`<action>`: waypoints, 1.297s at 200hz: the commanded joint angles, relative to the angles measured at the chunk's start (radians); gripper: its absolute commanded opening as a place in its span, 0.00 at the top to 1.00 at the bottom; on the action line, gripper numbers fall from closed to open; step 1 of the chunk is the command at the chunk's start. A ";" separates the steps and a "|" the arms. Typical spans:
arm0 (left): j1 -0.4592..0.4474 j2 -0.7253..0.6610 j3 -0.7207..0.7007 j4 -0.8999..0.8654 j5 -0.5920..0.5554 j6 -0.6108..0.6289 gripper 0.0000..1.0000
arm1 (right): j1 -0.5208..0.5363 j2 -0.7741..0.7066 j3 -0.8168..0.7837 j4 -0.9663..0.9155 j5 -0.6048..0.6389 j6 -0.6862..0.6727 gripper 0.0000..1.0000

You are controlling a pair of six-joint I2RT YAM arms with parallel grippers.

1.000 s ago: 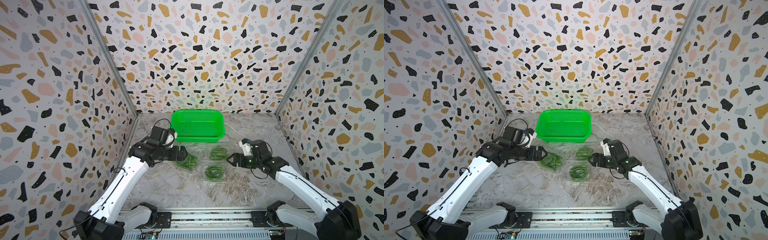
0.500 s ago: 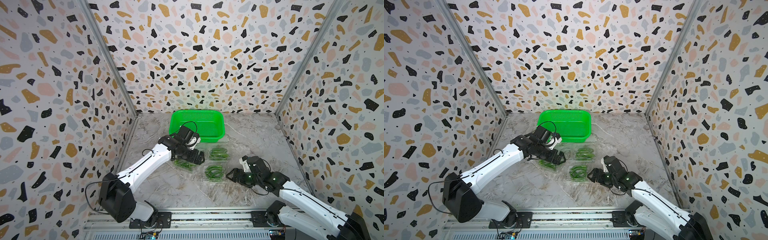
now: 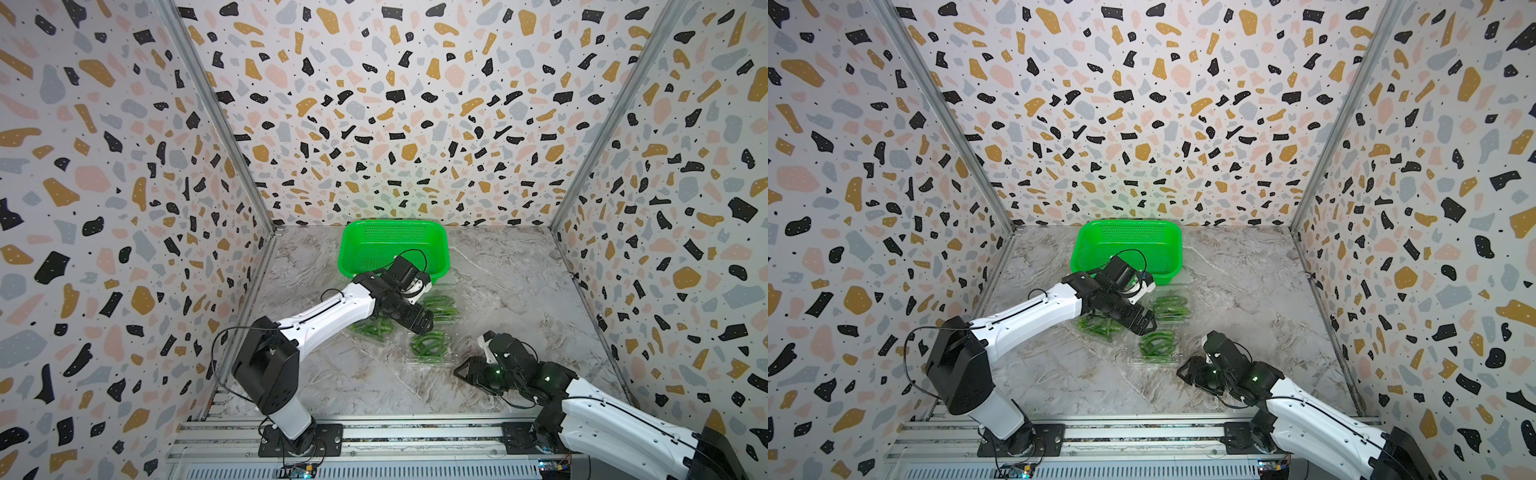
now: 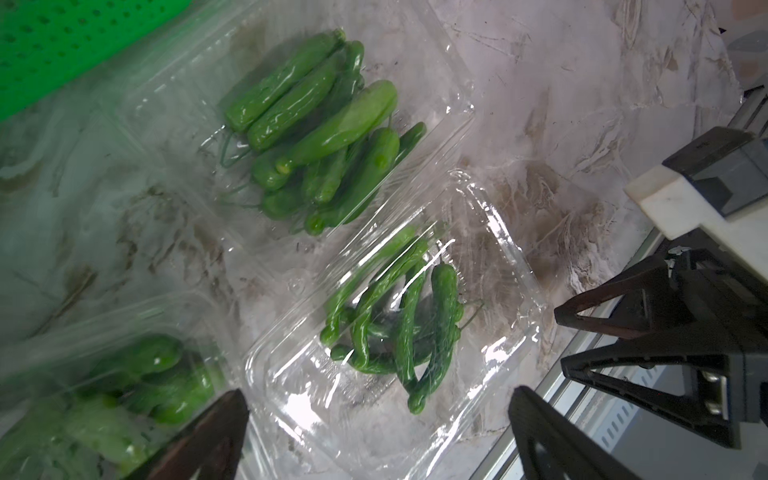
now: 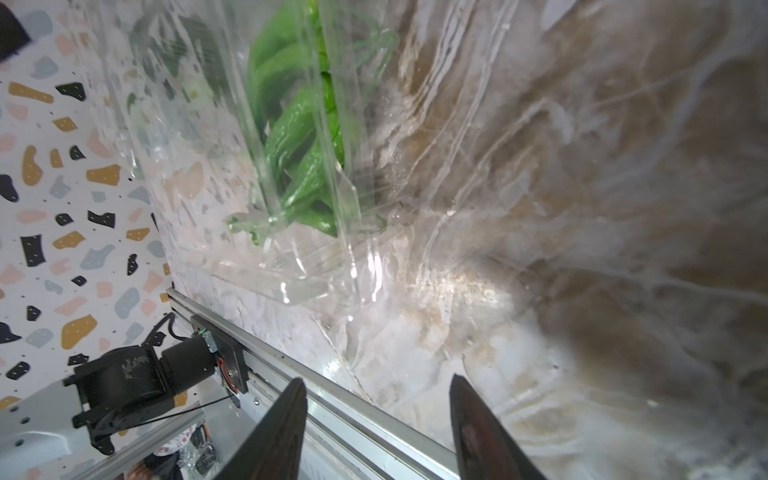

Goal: Take small green peppers out of containers
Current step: Open the packing box at the center of the board.

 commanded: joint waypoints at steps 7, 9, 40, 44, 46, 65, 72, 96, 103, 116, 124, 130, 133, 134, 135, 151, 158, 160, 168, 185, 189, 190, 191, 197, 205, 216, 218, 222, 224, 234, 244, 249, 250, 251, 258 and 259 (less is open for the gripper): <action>-0.013 0.048 0.034 0.040 0.002 0.039 0.01 | 0.006 -0.013 -0.034 0.074 0.023 0.069 0.47; -0.014 0.051 0.035 0.042 0.003 0.040 0.01 | 0.006 -0.014 -0.037 0.078 0.023 0.073 0.47; -0.017 0.085 0.007 0.072 0.011 0.037 0.01 | 0.004 -0.017 -0.079 0.144 0.032 0.117 0.49; -0.017 0.088 0.004 0.074 0.011 0.036 0.01 | 0.004 -0.016 -0.080 0.148 0.034 0.120 0.50; -0.017 0.090 0.003 0.074 0.013 0.035 0.01 | 0.004 -0.015 -0.082 0.150 0.034 0.121 0.50; -0.019 0.110 0.025 0.033 0.017 0.029 0.01 | 0.004 -0.001 -0.081 0.158 0.039 0.118 0.50; -0.024 0.114 0.032 0.019 0.013 0.028 0.01 | 0.004 0.002 -0.081 0.160 0.038 0.116 0.50; -0.036 0.114 0.027 0.012 0.008 0.025 0.01 | -0.002 0.003 -0.087 0.162 0.035 0.109 0.50; -0.037 0.114 0.023 0.008 0.008 0.020 0.01 | -0.010 0.002 -0.090 0.158 0.030 0.106 0.50; -0.038 0.106 0.004 0.012 0.008 0.010 0.01 | -0.033 -0.004 -0.098 0.152 0.016 0.097 0.50; -0.039 0.097 -0.011 0.021 0.008 0.002 0.01 | -0.053 -0.009 -0.103 0.149 0.006 0.088 0.50; -0.039 0.089 -0.020 0.027 0.011 -0.006 0.01 | -0.068 -0.013 -0.107 0.148 -0.007 0.081 0.50; -0.039 0.085 -0.025 0.028 0.011 -0.010 0.01 | -0.077 -0.015 -0.107 0.148 -0.013 0.076 0.50; -0.039 0.083 -0.027 0.029 0.011 -0.010 0.01 | -0.080 -0.015 -0.107 0.148 -0.015 0.075 0.50; -0.039 0.083 -0.027 0.029 0.012 -0.011 0.01 | -0.083 -0.015 -0.107 0.147 -0.018 0.073 0.50; -0.040 0.065 -0.040 0.021 0.019 -0.029 0.01 | -0.130 -0.020 -0.105 0.133 -0.053 0.037 0.50; -0.040 0.056 -0.046 0.014 0.025 -0.039 0.01 | -0.151 -0.019 -0.102 0.122 -0.067 0.019 0.50; -0.040 0.053 -0.048 0.013 0.027 -0.043 0.01 | -0.157 -0.019 -0.102 0.119 -0.072 0.014 0.50; -0.041 0.040 -0.054 -0.001 0.035 -0.055 0.01 | -0.177 -0.017 -0.099 0.113 -0.089 -0.004 0.50; -0.044 0.006 -0.076 -0.020 0.040 -0.083 0.01 | -0.207 -0.007 -0.099 0.115 -0.122 -0.034 0.51; -0.044 -0.006 -0.083 -0.020 0.041 -0.089 0.01 | -0.211 -0.001 -0.098 0.116 -0.126 -0.039 0.51; -0.044 -0.009 -0.085 -0.020 0.042 -0.090 0.01 | -0.212 0.000 -0.098 0.117 -0.127 -0.040 0.51; -0.045 -0.012 -0.087 -0.020 0.042 -0.093 0.01 | -0.213 0.001 -0.098 0.117 -0.129 -0.042 0.51; -0.046 -0.028 -0.098 -0.017 0.046 -0.105 0.01 | -0.216 0.011 -0.096 0.119 -0.133 -0.049 0.51; -0.047 -0.047 -0.110 -0.014 0.053 -0.119 0.01 | -0.216 0.026 -0.093 0.122 -0.138 -0.058 0.51; -0.049 -0.067 -0.121 -0.021 0.063 -0.130 0.01 | -0.216 0.048 -0.086 0.121 -0.147 -0.074 0.51; -0.049 -0.068 -0.122 -0.022 0.065 -0.132 0.01 | -0.216 0.052 -0.084 0.121 -0.147 -0.076 0.51; -0.049 -0.071 -0.124 -0.026 0.066 -0.134 0.01 | -0.215 0.058 -0.082 0.121 -0.149 -0.082 0.51; -0.050 -0.071 -0.125 -0.028 0.067 -0.134 0.01 | -0.216 0.061 -0.080 0.121 -0.149 -0.083 0.51; -0.052 -0.072 -0.128 -0.037 0.066 -0.132 0.01 | -0.216 0.074 -0.076 0.122 -0.152 -0.094 0.51; -0.052 -0.069 -0.129 -0.042 0.055 -0.122 0.01 | -0.216 0.084 -0.072 0.124 -0.151 -0.099 0.51; -0.051 -0.066 -0.129 -0.043 0.048 -0.118 0.01 | -0.216 0.087 -0.069 0.125 -0.152 -0.098 0.51; -0.052 -0.066 -0.129 -0.042 0.047 -0.116 0.01 | -0.216 0.087 -0.069 0.125 -0.152 -0.098 0.51; -0.051 -0.065 -0.129 -0.041 0.045 -0.114 0.01 | -0.216 0.087 -0.069 0.125 -0.153 -0.099 0.51; -0.052 -0.059 -0.126 -0.038 0.038 -0.106 0.01 | -0.216 0.089 -0.067 0.128 -0.153 -0.099 0.51; -0.051 -0.058 -0.125 -0.037 0.037 -0.105 0.01 | -0.216 0.089 -0.067 0.128 -0.153 -0.099 0.51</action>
